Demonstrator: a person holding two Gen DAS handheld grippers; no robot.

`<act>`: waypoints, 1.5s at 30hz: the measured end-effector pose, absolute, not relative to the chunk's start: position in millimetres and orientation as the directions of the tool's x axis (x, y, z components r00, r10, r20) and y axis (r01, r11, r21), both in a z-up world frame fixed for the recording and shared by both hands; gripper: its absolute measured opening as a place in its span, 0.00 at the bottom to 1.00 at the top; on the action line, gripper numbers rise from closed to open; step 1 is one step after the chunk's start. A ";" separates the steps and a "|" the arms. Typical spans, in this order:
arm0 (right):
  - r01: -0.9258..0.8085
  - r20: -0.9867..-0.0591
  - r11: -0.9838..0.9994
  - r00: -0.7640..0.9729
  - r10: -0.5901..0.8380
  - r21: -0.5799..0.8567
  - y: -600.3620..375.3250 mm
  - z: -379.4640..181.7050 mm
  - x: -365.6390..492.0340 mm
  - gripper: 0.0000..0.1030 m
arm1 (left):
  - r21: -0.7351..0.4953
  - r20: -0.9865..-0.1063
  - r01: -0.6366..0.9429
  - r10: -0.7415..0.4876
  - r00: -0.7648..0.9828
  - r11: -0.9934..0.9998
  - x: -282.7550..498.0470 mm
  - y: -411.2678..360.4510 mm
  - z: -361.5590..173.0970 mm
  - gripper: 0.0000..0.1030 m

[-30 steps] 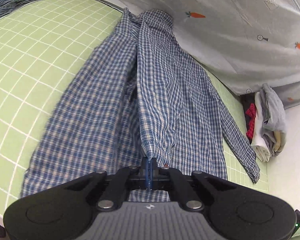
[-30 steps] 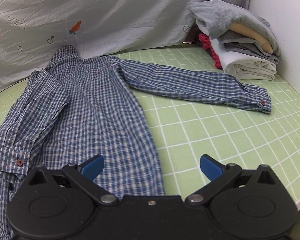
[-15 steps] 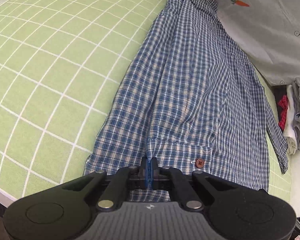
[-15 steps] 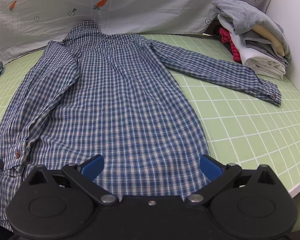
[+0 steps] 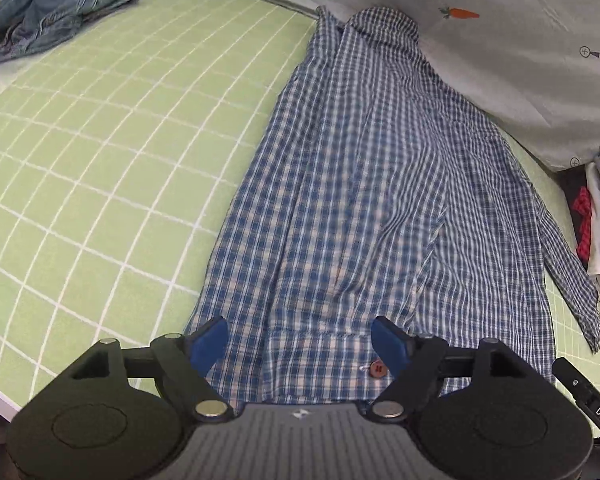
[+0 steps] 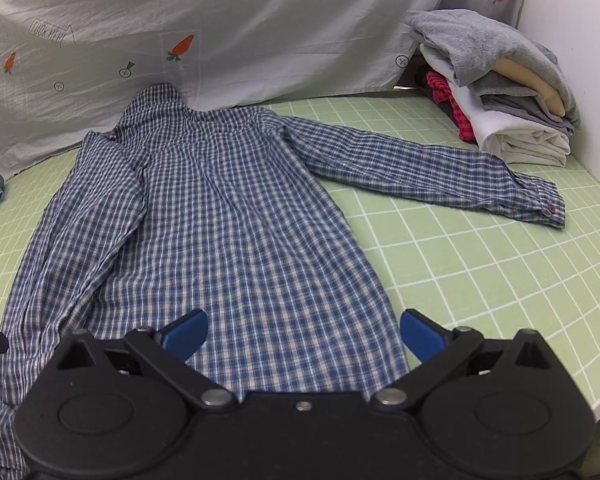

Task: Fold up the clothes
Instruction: 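Grasp the other sleeve's buttoned cuff with the right gripper, then fold the sleeve across the shirt back with the right gripper and release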

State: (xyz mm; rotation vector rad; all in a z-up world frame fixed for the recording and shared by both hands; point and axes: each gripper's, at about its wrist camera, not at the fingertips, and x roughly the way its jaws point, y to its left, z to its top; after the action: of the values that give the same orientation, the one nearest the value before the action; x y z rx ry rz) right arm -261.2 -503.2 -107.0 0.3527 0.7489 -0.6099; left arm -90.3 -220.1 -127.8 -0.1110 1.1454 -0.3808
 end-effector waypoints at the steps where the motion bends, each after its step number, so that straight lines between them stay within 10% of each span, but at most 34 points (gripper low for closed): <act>1: 0.633 -0.716 0.768 0.580 -0.388 0.097 -510.4 -106.0 -261.9 1.00 | -0.265 -0.861 0.247 -0.344 0.374 0.932 -90.8 -225.7 -122.3 0.85; 26: 0.950 -0.779 0.291 0.266 -0.567 0.112 -800.1 -158.7 -303.5 0.99 | -0.072 -0.890 0.264 -0.181 0.418 0.962 -46.6 -370.3 -119.4 0.89; 34: 0.940 -0.777 0.318 0.291 -0.558 0.123 -812.5 -165.0 -303.8 0.76 | -0.058 -0.909 0.284 -0.168 0.381 0.957 -18.4 -397.1 -133.9 0.89; 36: 0.925 -0.769 0.355 0.323 -0.551 0.134 -811.3 -162.2 -301.9 0.36 | -0.062 -0.911 0.287 -0.172 0.375 0.956 -16.0 -400.3 -137.9 0.89; 45: 0.844 -0.693 0.521 0.451 -0.563 0.125 -794.8 -121.3 -265.5 0.27 | -0.042 -0.917 0.264 -0.142 0.373 0.964 -4.7 -394.0 -144.0 0.89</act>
State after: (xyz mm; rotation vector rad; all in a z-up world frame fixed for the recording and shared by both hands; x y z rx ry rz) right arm -265.5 -794.8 -121.3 0.4987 0.6399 -0.9150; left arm -4.7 -394.0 -144.0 0.1185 1.1601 -0.2610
